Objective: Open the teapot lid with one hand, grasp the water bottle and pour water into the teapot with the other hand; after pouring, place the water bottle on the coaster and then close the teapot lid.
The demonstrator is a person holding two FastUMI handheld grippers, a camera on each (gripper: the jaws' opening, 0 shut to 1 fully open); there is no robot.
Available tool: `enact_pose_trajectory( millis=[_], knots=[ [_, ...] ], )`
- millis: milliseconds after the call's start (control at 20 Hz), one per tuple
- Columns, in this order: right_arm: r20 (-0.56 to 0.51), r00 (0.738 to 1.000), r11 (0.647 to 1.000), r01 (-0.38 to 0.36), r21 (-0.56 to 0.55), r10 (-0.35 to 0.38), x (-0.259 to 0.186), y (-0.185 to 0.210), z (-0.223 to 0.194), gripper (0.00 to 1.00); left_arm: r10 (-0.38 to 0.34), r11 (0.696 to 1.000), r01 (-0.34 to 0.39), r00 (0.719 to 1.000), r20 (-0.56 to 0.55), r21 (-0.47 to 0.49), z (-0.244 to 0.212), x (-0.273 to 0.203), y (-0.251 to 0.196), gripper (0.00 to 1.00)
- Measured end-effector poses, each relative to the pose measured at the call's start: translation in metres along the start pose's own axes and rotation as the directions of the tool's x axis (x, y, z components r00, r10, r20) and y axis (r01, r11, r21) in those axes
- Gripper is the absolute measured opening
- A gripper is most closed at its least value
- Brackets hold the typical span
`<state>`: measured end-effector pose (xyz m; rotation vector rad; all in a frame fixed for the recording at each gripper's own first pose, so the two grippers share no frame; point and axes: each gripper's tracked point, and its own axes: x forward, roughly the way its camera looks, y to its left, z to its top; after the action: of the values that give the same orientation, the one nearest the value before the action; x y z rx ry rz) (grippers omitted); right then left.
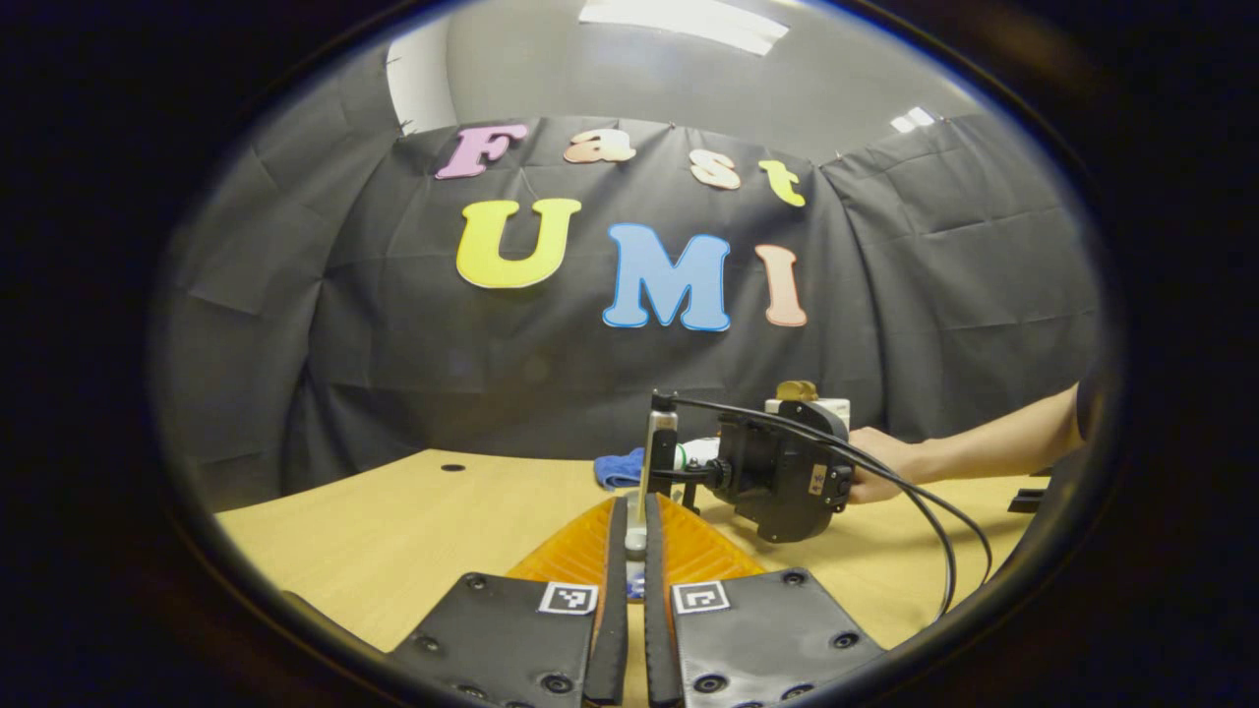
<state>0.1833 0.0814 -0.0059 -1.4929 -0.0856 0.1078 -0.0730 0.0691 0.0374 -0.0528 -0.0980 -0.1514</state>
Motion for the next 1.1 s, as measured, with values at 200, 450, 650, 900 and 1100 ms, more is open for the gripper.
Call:
enact_pose_trajectory(
  millis=[200, 450, 650, 900, 1100],
  knots=[
    [0.022, 0.999, 0.996, 0.042, -0.073, -0.041, -0.003, 0.002, 0.003, 0.72, -0.001, 1.000, 0.001, 1.000, -0.005, 0.004, -0.003, 0.001, 0.000, 0.14],
    [0.033, 0.997, 0.989, 0.071, -0.127, -0.067, -0.001, 0.000, 0.002, 0.72, -0.002, 1.000, 0.002, 1.000, 0.000, 0.010, 0.001, -0.001, 0.000, 0.14],
    [0.053, 0.995, 0.979, 0.094, -0.180, -0.086, -0.002, 0.003, 0.004, 0.72, -0.004, 1.000, 0.004, 1.000, 0.000, 0.010, 0.000, -0.001, 0.000, 0.14],
    [0.068, 0.992, 0.971, 0.119, -0.206, -0.108, -0.002, 0.000, 0.006, 0.72, -0.006, 1.000, 0.006, 1.000, -0.001, 0.015, 0.002, -0.001, -0.002, 0.17],
    [0.086, 0.988, 0.961, 0.145, -0.234, -0.128, 0.003, -0.019, 0.012, 0.72, -0.008, 1.000, 0.008, 1.000, -0.004, 0.018, 0.001, 0.001, -0.003, 0.14]
  ],
)
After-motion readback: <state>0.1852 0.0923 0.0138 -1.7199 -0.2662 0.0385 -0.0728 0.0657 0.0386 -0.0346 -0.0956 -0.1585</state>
